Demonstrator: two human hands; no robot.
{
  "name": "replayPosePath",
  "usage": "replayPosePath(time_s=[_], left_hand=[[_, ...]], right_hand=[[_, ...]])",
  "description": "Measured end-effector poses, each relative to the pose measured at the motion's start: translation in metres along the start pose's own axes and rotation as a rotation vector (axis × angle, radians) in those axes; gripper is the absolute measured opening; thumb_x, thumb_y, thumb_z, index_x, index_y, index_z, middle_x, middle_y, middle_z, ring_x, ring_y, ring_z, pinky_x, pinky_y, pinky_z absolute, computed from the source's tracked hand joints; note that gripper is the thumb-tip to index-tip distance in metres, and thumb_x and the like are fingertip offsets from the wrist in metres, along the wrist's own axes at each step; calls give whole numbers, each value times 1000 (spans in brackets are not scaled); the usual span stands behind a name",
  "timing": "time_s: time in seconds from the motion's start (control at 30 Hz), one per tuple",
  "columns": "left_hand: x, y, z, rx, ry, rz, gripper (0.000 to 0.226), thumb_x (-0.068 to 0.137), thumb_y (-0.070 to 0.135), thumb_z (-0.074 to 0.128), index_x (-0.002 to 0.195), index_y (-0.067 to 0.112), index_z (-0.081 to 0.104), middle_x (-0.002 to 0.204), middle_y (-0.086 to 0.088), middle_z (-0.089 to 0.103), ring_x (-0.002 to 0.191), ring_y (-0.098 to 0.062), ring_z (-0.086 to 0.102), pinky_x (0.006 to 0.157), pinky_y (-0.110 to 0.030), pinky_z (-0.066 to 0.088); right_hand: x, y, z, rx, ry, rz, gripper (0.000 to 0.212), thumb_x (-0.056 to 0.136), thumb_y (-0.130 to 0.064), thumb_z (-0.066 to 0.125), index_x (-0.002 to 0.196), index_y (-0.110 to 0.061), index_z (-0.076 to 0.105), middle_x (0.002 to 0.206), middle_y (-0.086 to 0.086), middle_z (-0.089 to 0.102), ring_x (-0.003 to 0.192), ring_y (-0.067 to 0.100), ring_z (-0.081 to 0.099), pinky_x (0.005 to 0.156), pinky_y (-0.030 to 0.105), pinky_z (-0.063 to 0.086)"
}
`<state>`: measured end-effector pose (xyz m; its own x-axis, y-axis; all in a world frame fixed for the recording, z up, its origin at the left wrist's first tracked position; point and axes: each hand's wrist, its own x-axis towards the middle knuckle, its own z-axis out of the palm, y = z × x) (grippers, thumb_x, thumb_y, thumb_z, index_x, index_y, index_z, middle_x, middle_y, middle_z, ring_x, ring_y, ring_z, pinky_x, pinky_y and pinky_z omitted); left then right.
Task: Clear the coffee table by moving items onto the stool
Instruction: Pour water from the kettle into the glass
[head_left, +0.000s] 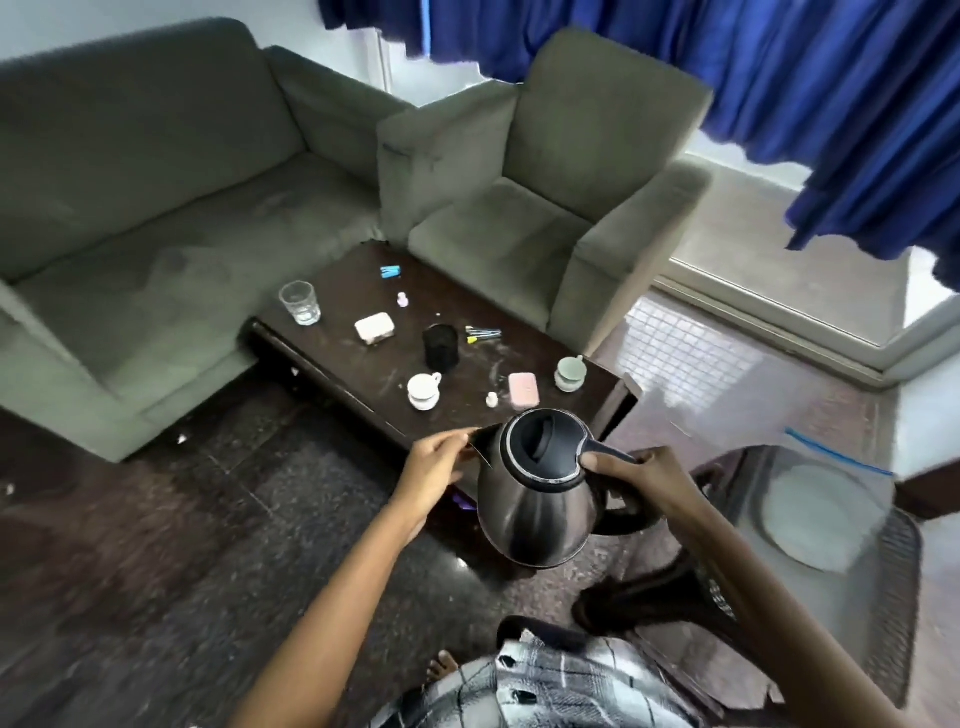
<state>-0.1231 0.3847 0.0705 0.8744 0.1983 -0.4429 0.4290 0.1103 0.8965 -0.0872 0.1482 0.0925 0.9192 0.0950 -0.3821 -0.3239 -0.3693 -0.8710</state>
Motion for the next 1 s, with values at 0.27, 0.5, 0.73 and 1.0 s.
replayPosePath(time_s=[0.27,0.5,0.73,1.0], left_hand=[[40,20,-82,-189,92,0,28,97,11,36,109,12,62,86,4,64,77,-5,57,59,-9,50],[114,47,-154,-201,131,-57,32,96,13,36,87,22,66,88,6,67,83,-5,62,71,-16,48],[191,83,-223,-246,156,-138,27,95,13,38,94,16,64,92,2,64,86,-7,59,80,-20,45],[272,104,-307,-296,122,-210,27,96,15,36,106,13,61,95,2,65,86,-7,60,75,-19,46]], right_hand=[[57,-44,89,48,-130,-19,22,62,-36,83,49,-22,71,52,-10,68,49,-5,56,51,20,49],[127,-81,166,85,-185,42,44,55,-44,85,40,-15,55,40,-2,54,35,8,46,42,20,35],[189,-124,236,-13,-173,63,58,51,-60,75,38,-8,51,34,6,49,36,16,44,47,18,37],[250,-167,321,-11,-79,84,60,58,-50,80,29,-16,40,35,-5,42,38,13,39,51,29,30]])
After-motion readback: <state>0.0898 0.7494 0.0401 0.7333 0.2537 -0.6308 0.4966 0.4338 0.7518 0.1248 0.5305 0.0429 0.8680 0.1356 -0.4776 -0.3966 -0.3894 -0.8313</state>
